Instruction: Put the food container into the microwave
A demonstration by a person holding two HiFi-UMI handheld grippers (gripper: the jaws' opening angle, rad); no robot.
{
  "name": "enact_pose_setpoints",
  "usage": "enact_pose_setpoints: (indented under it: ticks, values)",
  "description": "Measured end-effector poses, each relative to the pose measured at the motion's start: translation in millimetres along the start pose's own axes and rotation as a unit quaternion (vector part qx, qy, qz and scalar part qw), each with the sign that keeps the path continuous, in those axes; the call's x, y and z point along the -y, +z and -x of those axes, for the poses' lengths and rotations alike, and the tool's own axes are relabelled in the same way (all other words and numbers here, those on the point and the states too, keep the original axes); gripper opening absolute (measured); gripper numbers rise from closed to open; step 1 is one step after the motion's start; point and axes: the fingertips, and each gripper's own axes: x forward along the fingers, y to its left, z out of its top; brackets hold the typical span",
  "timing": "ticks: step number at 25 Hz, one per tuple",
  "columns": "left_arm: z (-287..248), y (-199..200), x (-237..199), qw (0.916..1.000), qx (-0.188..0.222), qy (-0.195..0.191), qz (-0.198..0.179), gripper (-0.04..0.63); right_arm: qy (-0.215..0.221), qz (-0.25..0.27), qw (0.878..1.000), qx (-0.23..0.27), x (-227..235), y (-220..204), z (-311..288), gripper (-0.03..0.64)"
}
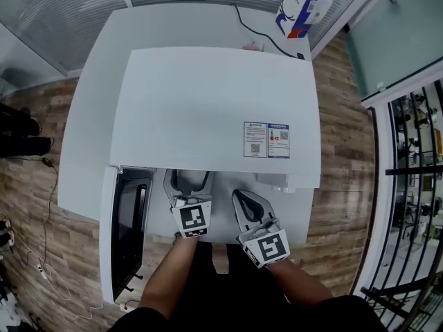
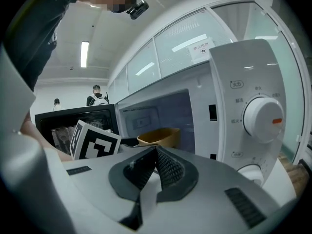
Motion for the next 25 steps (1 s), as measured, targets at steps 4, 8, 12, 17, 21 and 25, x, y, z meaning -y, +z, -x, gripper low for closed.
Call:
enact_pose_setpoints:
  ticks: [4,8,12,17,21,25]
  values:
    - [-8,-8,3,0.9996,-0.028,0.0,0.007,0.419,0.003,-0.002,1.0,0.0,2,1,0,0.006]
    - [-7,-8,5,0.9993,-0.035,-0.002,0.009,0.459,0.001,-0.003,1.0,0.008,3,7,1,0.006]
    - [9,-4,7,0.9994,-0.032,-0.005,0.009,0.465,-0.005,0.001,1.0,0.017,3,15,5,0.006]
    - [49,25,16,0.9997,0.002,-0.022,-0.002,0.446,-0.018,0.019,0.999,0.039,-1,33,14,0.006]
    - [80,55,24,0.9983,0.045,-0.038,-0.005,0.344,-0.033,0.031,0.997,0.058,-1,48,22,0.006]
    - [115,82,23,0.9968,0.07,-0.038,-0.007,0.191,-0.039,0.042,0.995,0.08,-11,67,31,0.006]
